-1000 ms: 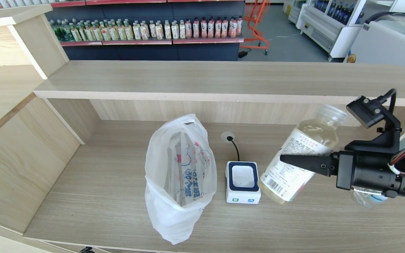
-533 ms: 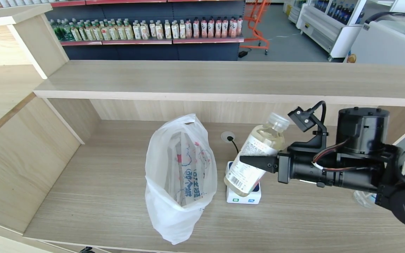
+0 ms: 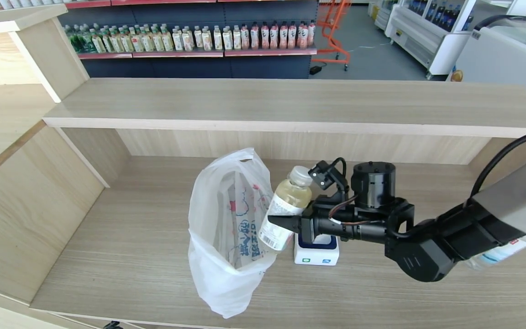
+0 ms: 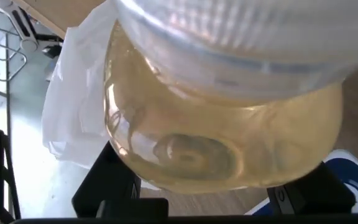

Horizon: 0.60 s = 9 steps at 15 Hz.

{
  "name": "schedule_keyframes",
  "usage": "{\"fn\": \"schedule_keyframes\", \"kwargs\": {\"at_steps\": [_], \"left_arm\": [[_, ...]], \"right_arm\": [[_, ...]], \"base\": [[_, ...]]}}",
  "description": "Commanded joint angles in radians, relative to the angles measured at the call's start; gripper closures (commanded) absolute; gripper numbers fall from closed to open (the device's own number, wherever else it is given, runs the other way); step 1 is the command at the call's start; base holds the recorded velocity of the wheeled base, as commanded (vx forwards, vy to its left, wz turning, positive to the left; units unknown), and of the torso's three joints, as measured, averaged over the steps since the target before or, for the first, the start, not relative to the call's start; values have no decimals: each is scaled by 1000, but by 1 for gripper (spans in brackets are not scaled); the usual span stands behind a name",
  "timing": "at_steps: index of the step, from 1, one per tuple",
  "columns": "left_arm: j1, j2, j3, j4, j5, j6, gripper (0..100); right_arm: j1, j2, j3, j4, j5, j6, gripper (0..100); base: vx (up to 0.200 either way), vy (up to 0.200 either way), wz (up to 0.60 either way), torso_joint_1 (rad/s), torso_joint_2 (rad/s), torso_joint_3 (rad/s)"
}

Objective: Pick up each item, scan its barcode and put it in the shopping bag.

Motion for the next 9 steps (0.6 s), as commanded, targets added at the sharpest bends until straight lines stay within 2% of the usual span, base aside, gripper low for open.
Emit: {"fn": "schedule_keyframes", "kwargs": {"at_steps": [1, 5, 9], "left_arm": [[0, 0, 0, 0, 0, 0, 0], [0, 0, 0, 0, 0, 0, 0], [0, 0, 0, 0, 0, 0, 0]], "right_arm": [[49, 133, -132, 2, 2, -19, 100], [70, 236, -254, 3, 2, -143, 100], [73, 304, -302, 3, 0, -322, 100]], "base": [[0, 0, 0, 0, 0, 0], [0, 0, 0, 0, 0, 0], [0, 0, 0, 0, 0, 0]]}}
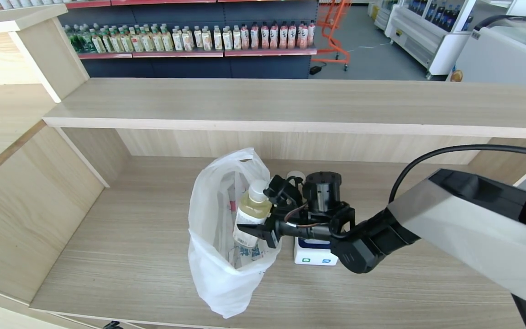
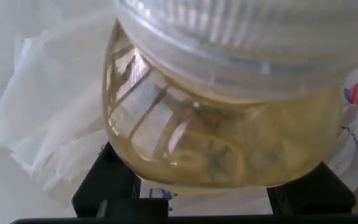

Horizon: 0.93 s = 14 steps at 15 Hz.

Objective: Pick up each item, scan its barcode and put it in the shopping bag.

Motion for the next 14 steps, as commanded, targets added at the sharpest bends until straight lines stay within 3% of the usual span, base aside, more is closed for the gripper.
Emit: {"fn": "schedule_keyframes", "kwargs": {"at_steps": [1, 5, 6, 9, 14], "left_arm": [[0, 0, 0, 0, 1, 0, 0], [0, 1, 0, 0, 1, 0, 0], [0, 0, 0, 0, 1, 0, 0], [0, 1, 0, 0, 1, 0, 0], [0, 0, 0, 0, 1, 0, 0]], "right_arm": [[2, 44, -12, 0, 0, -33, 100], [5, 70, -35, -2, -1, -64, 100], [5, 70, -40, -2, 0, -61, 0], [3, 48, -46, -2, 2, 14, 0], [-4, -147, 20, -8, -4, 475, 0]], "base": [[0, 0, 0, 0, 0, 0], [0, 0, 0, 0, 0, 0], [0, 0, 0, 0, 0, 0], [0, 0, 0, 0, 0, 0], [0, 0, 0, 0, 0, 0]]}}
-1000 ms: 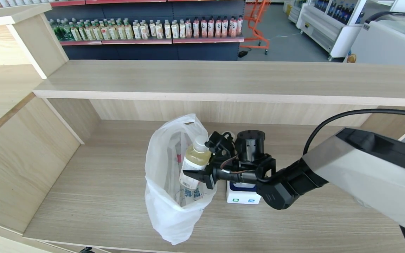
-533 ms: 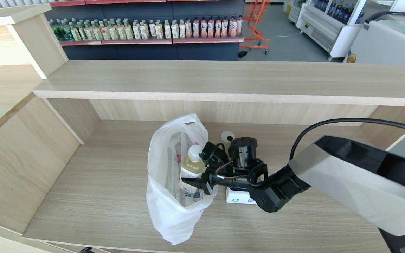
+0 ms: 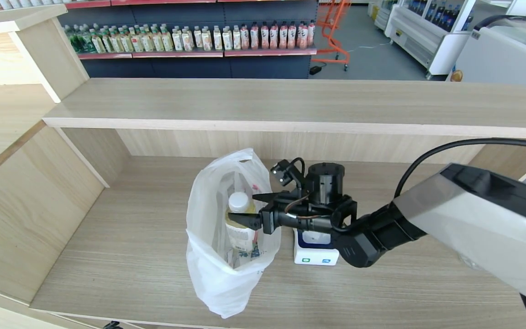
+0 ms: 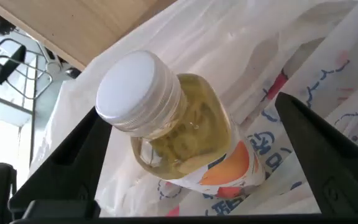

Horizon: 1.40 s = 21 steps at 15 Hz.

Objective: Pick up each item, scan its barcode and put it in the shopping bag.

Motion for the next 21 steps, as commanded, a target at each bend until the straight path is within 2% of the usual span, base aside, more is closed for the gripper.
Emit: {"fn": "schedule_keyframes", "kwargs": {"at_steps": [1, 3, 5, 6, 9, 10, 11, 13, 14, 16, 17, 21], "left_arm": [[0, 0, 0, 0, 1, 0, 0], [0, 0, 0, 0, 1, 2, 0], [0, 0, 0, 0, 1, 0, 0], [0, 0, 0, 0, 1, 0, 0], [0, 0, 0, 0, 1, 0, 0], [0, 0, 0, 0, 1, 0, 0], [0, 0, 0, 0, 1, 0, 0], [0, 0, 0, 0, 1, 0, 0], [0, 0, 0, 0, 1, 0, 0], [0, 0, 0, 0, 1, 0, 0], [0, 0, 0, 0, 1, 0, 0], [0, 1, 0, 0, 1, 0, 0]], "right_arm": [[-10, -176, 90, 14, 4, 153, 0], [-45, -276, 186, 47, 10, 232, 0], [-77, -386, 294, 102, 17, 242, 0], [-100, -486, 390, 143, 17, 235, 0], [-155, -665, 519, 156, 11, 236, 0], [-155, -665, 519, 156, 11, 236, 0], [-192, -811, 605, 257, 10, 233, 0], [-223, -917, 656, 403, 5, 224, 0], [-251, -929, 674, 430, 4, 190, 0], [-294, -932, 700, 433, -13, 69, 0], [-312, -928, 703, 433, -69, -15, 0], [-313, -944, 696, 435, -92, -20, 0]], "base": [[0, 0, 0, 0, 0, 0], [0, 0, 0, 0, 0, 0], [0, 0, 0, 0, 0, 0], [0, 0, 0, 0, 0, 0], [0, 0, 0, 0, 0, 0], [0, 0, 0, 0, 0, 0], [0, 0, 0, 0, 0, 0], [0, 0, 0, 0, 0, 0], [0, 0, 0, 0, 0, 0], [0, 0, 0, 0, 0, 0], [0, 0, 0, 0, 0, 0], [0, 0, 0, 0, 0, 0]]}}
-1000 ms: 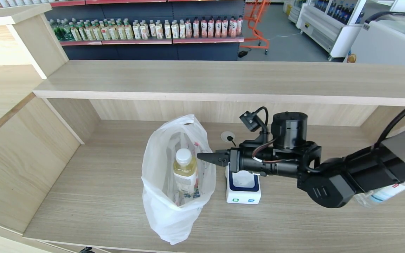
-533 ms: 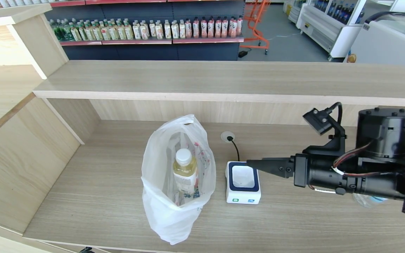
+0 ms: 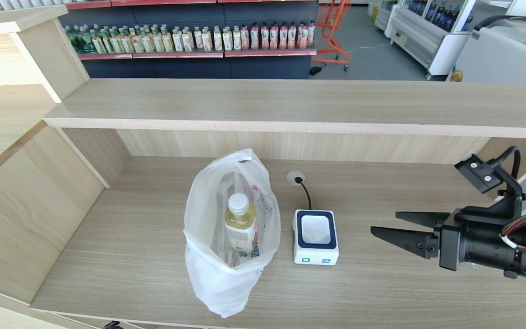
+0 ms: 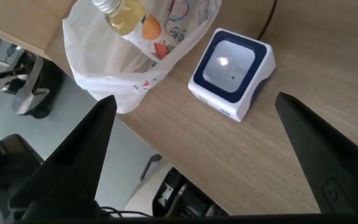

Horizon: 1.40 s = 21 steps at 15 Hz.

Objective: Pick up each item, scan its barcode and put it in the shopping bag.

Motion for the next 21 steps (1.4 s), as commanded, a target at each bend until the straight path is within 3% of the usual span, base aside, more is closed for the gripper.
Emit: {"fn": "schedule_keyframes", "kwargs": {"at_steps": [1, 8, 12, 21], "left_arm": [[0, 0, 0, 0, 1, 0, 0], [0, 0, 0, 0, 1, 0, 0], [0, 1, 0, 0, 1, 0, 0], [0, 1, 0, 0, 1, 2, 0]], "right_arm": [[-3, -18, 1, 0, 0, 0, 0], [-7, -33, 23, 0, -34, 0, 0], [-10, -53, 47, 2, -42, 0, 0], [-32, -67, 87, 2, -92, 0, 0]], "base": [[0, 0, 0, 0, 0, 0], [-171, 0, 0, 2, -1, 1], [0, 0, 0, 0, 0, 0], [0, -200, 0, 5, 1, 0]]}}
